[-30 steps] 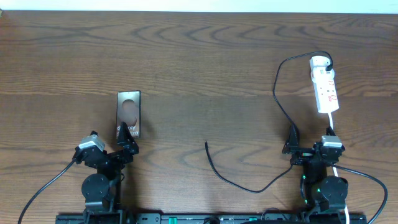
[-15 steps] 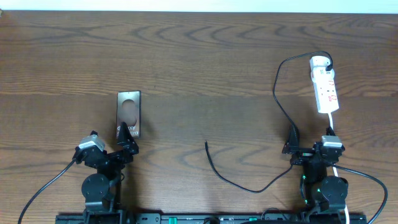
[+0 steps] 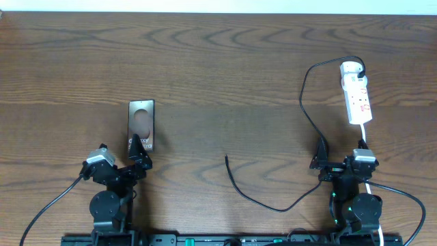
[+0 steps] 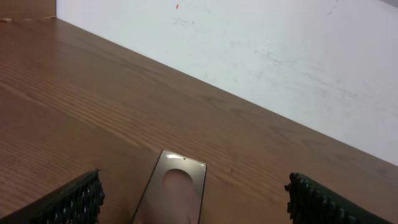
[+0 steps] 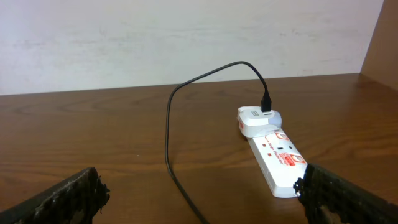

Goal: Plug charger to phone and switch on socket

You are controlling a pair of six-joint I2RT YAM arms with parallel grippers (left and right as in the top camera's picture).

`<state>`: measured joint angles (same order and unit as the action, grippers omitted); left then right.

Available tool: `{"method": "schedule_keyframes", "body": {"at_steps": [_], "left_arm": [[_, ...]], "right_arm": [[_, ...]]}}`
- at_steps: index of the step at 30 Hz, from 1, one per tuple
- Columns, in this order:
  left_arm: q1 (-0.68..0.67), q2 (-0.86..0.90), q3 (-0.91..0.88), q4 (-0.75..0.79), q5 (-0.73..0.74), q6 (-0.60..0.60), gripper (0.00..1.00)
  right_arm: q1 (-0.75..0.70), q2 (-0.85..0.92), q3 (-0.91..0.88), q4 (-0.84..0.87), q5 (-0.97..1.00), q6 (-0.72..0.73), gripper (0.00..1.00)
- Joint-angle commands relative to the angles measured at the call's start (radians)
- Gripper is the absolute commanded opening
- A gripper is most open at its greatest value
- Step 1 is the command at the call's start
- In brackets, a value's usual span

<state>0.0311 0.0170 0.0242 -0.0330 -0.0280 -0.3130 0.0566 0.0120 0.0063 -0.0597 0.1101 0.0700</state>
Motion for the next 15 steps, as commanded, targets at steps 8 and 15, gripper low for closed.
{"method": "schedule_keyframes", "body": {"at_steps": [8,15], "left_arm": [[0.004,0.000,-0.019,-0.020,0.001,0.013,0.92],[0.005,0.031,0.085,0.002,0.015,0.093,0.92]], "right_arm": [[-0.003,-0.006,-0.001,-0.004,0.015,-0.012,0.99],[-0.003,-0.006,-0.001,-0.004,0.015,-0.012,0.99]]}}
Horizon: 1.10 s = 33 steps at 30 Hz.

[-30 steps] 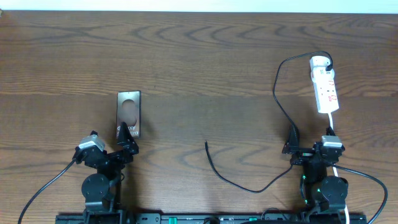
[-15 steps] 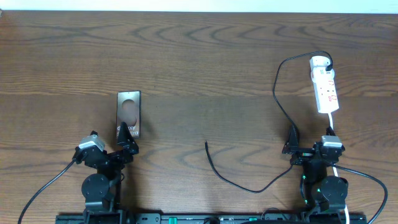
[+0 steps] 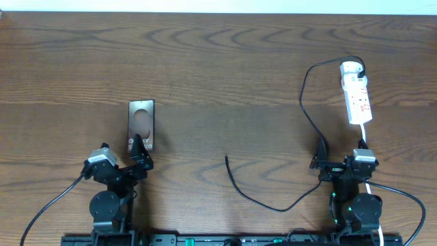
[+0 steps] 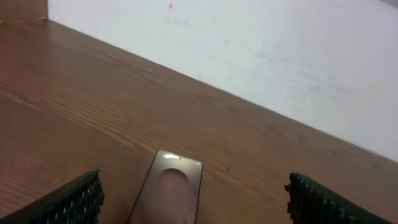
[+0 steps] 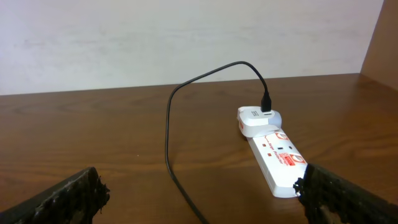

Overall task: Plug charger to phone and switch on socket
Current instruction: 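Move the left gripper over the silver phone and lower it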

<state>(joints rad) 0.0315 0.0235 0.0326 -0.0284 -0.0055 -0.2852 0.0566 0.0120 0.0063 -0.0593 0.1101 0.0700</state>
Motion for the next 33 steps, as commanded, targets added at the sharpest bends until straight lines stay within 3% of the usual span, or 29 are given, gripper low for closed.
{"method": "schedule_keyframes", "body": {"at_steps": [1,9,18,21,27,28,30,31,32,33], "left_arm": [[0.005,0.051,0.116,-0.021,-0.017,0.083,0.92],[0.005,0.564,0.625,-0.232,-0.032,0.170,0.92],[0.005,1.346,1.442,-0.893,-0.014,0.222,0.92],[0.005,1.501,1.546,-0.974,0.043,0.221,0.92],[0.005,1.696,1.551,-0.983,0.074,0.221,0.92],[0.005,1.721,1.551,-0.986,0.074,0.221,0.86],[0.005,1.761,1.551,-0.994,0.074,0.221,0.45],[0.005,1.775,1.551,-0.996,0.074,0.221,0.36],[0.005,1.788,1.551,-0.997,0.074,0.221,0.36],[0.005,1.797,1.551,-0.996,0.074,0.221,0.46]], "right_arm": [[-0.003,-0.006,-0.001,-0.004,0.015,-0.012,0.99],[-0.003,-0.006,-0.001,-0.004,0.015,-0.012,0.99],[-0.003,-0.006,-0.001,-0.004,0.015,-0.012,0.99],[-0.003,-0.006,-0.001,-0.004,0.015,-0.012,0.99],[-0.003,-0.006,-0.001,-0.004,0.015,-0.012,0.99],[-0.003,-0.005,-0.001,-0.004,0.015,-0.012,0.99],[-0.003,-0.005,-0.001,-0.004,0.015,-0.012,0.99],[-0.003,-0.005,-0.001,-0.004,0.015,-0.012,0.99],[-0.003,-0.005,-0.001,-0.004,0.015,-0.012,0.99],[-0.003,-0.005,-0.001,-0.004,0.015,-0.012,0.99]]}}
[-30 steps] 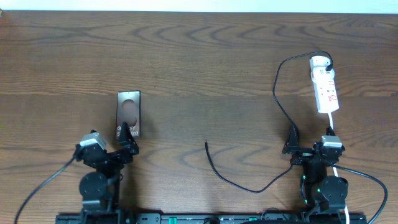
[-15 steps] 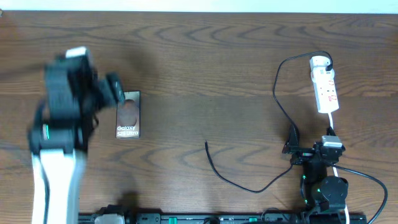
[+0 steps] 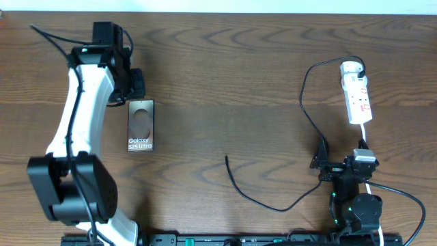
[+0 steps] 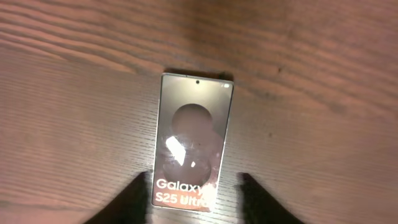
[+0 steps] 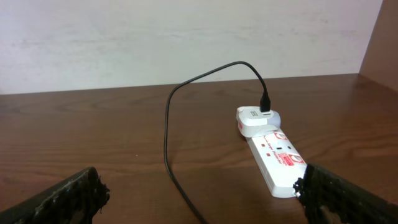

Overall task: Plug charger to phone and switch on socket
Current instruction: 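Move the left gripper over the silver phone and lower it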

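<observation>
A dark phone (image 3: 141, 125) labelled Galaxy S25 Ultra lies flat, screen up, on the left of the table. My left gripper (image 3: 134, 83) hangs open above it. In the left wrist view its blurred fingers (image 4: 130, 199) stand on either side of the labelled end of the phone (image 4: 193, 140), not touching it. The black charger cable (image 3: 263, 198) lies loose, its free end (image 3: 227, 157) at mid-table. Its other end sits in a white adapter (image 5: 258, 118) on the white power strip (image 5: 277, 165). My right gripper (image 5: 202, 208) rests open near the front edge, holding nothing.
The cable (image 3: 304, 102) loops between the power strip (image 3: 356, 96) and the right arm's base. A white wall (image 5: 186, 37) runs along the back of the wooden table (image 3: 225, 61).
My left arm has gone from its rest pose at the front edge to stretched out over the far left, its gripper now looking down on the phone. The right arm, cable and phone are unchanged.
Both arms first sat folded at the front edge with their grippers open, the left one looking across the phone. Half a second later the left view had shifted only slightly. Now the left gripper is raised over the phone, still open.
</observation>
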You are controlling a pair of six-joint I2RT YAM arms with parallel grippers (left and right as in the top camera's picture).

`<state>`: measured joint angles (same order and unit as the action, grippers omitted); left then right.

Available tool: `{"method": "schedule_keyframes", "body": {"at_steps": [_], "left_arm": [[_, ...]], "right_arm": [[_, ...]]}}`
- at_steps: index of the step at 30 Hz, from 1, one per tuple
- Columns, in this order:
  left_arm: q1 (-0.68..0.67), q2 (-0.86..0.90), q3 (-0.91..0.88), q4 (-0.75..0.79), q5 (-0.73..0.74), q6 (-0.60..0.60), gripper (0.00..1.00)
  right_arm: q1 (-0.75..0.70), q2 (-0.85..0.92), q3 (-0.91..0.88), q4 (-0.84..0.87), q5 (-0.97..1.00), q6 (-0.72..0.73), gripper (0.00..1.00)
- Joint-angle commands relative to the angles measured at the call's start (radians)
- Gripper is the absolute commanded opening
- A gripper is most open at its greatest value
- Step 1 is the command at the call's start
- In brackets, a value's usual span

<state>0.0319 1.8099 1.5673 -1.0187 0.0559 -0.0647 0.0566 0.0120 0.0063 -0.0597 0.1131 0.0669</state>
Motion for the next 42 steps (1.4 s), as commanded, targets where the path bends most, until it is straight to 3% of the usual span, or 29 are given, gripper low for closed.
{"method": "schedule_keyframes", "body": {"at_steps": [1,2,19,42], "left_arm": [[0.004,0.015,0.016,-0.007,0.013,0.001,0.79],[0.004,0.018,0.016,-0.013,0.012,0.001,0.99],[0.004,0.018,-0.163,-0.016,0.012,0.002,1.00],[0.004,0.020,-0.390,0.335,0.011,0.072,0.99]], "right_arm": [[-0.003,-0.005,-0.001,-0.004,0.012,-0.009,0.99],[-0.003,-0.006,-0.001,-0.004,0.012,-0.009,0.99],[-0.003,-0.005,-0.001,-0.004,0.012,-0.009,0.99],[-0.003,-0.005,-0.001,-0.004,0.012,-0.009,0.99]]}}
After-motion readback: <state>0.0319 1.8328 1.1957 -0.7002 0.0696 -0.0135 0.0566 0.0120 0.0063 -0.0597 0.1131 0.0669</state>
